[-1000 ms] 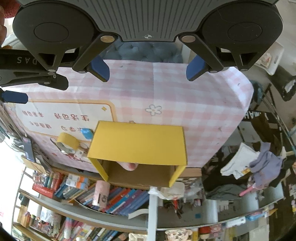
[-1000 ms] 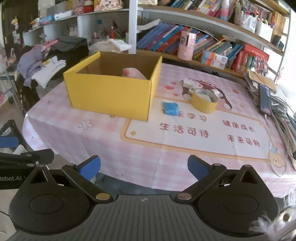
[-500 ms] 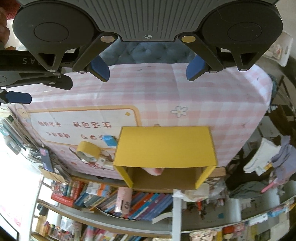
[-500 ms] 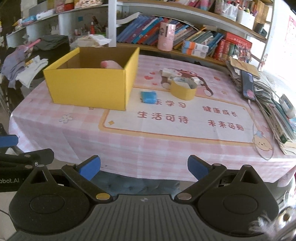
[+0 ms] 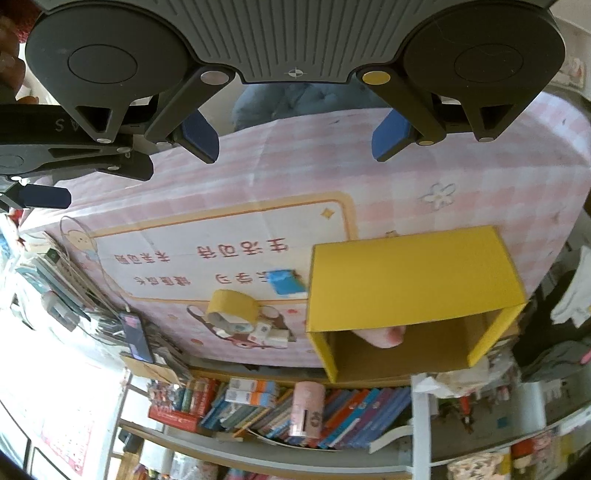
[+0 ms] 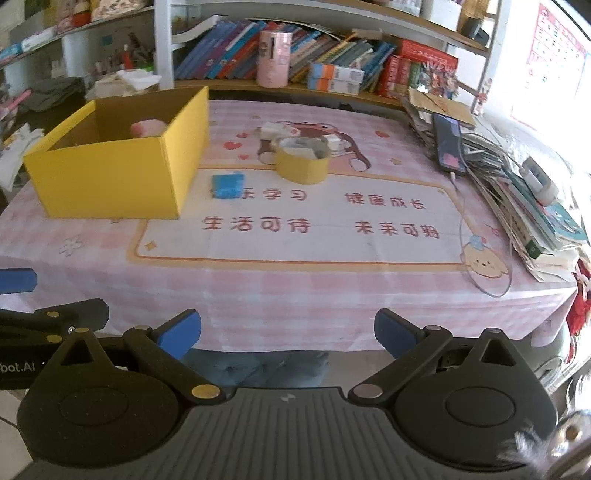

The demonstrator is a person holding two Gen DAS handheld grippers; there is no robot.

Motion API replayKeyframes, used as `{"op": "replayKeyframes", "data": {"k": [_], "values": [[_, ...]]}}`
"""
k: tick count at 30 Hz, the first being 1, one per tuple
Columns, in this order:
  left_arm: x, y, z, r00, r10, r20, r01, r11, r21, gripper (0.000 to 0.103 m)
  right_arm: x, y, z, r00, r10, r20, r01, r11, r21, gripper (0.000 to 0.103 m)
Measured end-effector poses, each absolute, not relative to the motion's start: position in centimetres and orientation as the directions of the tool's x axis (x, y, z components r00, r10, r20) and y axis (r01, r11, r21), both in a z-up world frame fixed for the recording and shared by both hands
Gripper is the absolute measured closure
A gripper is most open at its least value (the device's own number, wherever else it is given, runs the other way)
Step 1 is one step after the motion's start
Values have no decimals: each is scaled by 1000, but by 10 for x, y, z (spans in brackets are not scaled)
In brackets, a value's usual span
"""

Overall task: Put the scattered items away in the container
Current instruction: 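Move left tool toward the blue sponge while right tool approaches the yellow tape roll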

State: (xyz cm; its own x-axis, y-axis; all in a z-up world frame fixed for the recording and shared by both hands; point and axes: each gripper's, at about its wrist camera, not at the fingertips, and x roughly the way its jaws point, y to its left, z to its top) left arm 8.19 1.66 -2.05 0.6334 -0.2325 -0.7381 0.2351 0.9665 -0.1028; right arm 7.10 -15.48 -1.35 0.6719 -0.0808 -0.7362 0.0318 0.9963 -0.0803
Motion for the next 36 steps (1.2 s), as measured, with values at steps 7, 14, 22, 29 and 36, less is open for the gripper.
{"op": "replayKeyframes", "data": {"k": [7, 14, 22, 29, 36], "values": [[101, -6, -22, 622, -270, -735, 282, 953, -112, 12, 85, -178, -14, 669, -107, -735, 67, 994, -84, 3], [123, -32, -27, 603, -311, -735, 323, 937, -132, 13, 101, -203, -17, 654, -130, -746, 95, 991, -90, 5], [148, -66, -33, 609, -313, -729, 343, 932, -113, 18, 130, -235, -26, 633, -122, -764, 94, 992, -81, 10], [179, -96, -38, 637, -249, -730, 310, 949, -53, 29, 174, -262, -27, 636, -65, -769, 43, 998, -48, 13], [218, -109, -47, 658, -107, -746, 167, 986, 5, 36, 240, -283, -28, 653, 41, -757, -71, 997, -7, 13]]}}
